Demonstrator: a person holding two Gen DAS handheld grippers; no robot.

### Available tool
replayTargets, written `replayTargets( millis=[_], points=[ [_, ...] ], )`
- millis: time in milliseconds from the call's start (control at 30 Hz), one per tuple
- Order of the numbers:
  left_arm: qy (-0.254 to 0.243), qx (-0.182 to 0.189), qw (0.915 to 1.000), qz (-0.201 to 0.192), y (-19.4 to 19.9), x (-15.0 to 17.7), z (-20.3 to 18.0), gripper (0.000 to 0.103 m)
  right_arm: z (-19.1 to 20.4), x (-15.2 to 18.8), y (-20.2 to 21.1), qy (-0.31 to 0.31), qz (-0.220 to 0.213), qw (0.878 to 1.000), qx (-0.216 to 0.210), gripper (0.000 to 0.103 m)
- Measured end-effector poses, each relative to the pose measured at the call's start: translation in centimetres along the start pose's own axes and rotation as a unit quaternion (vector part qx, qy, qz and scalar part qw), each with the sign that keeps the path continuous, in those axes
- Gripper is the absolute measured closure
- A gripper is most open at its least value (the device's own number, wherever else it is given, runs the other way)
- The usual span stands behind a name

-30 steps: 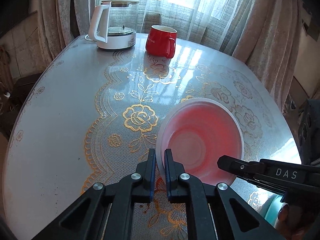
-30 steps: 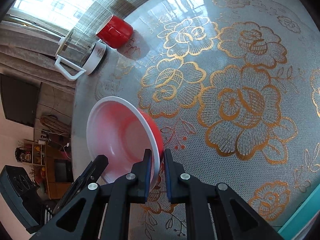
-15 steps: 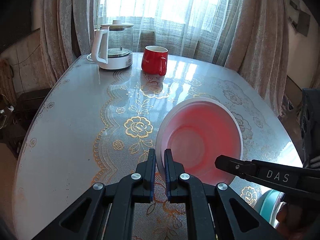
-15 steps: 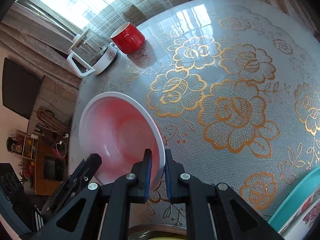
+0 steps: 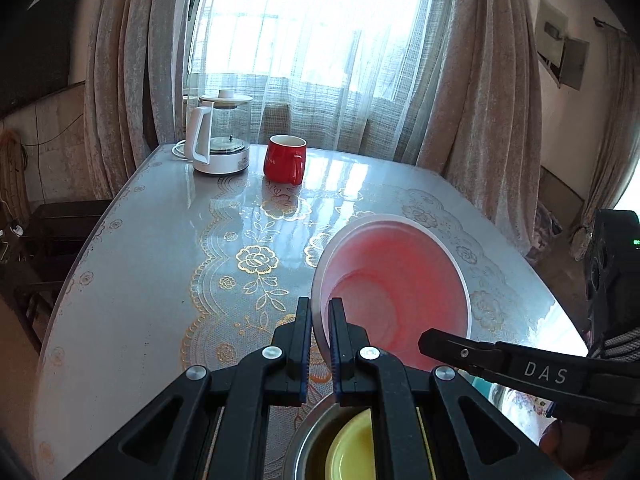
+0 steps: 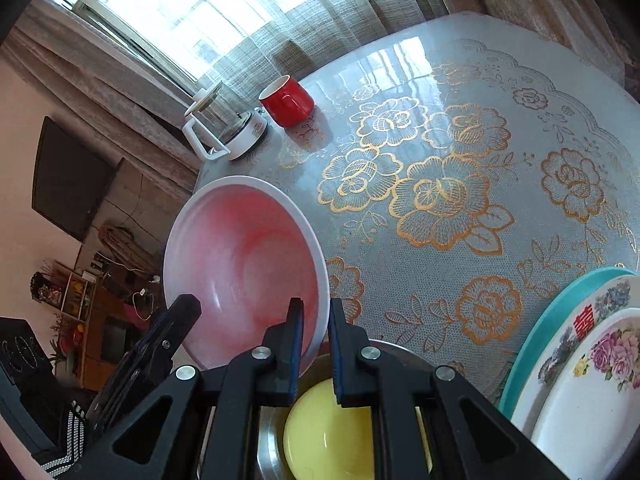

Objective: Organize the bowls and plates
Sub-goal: 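Lift the red bowl with both grippers over the steel bowl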

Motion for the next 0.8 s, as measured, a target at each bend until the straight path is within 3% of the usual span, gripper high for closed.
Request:
replayTargets(
  millis=[167, 400, 800],
  points=[
    [-0.008, 0.01, 0.9998, -0.016, 2.3, 0.9, -1.2, 0.095, -0.6, 2.3, 3.0, 0.007, -0.019, 1.0, -0.012, 0.091],
    [-0.014, 0.027, 0.9995, -0.009, 4.1, 3.4, -2.3, 0.095, -2.0, 4.9, 5.8, -0.008, -0.045, 0.999, -0.03, 0.09],
    [-0.036, 0.028, 0.9988, 0.016, 4.5, 7.2, -3.1, 0.095, -4.0, 8.2, 6.0, -0.042, -0.048, 0.997, -0.039, 0.088]
  ],
)
Point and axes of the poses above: each gripper's, at about its wrist camera, not at the fingertips, and y roughly against the way its jaws point, z to its left, x to its underside, the point moved 8 cm from there along -y, roughly the way its jaws point, and after that the axes turned 10 degrees about -y, right-handed, at the moved point
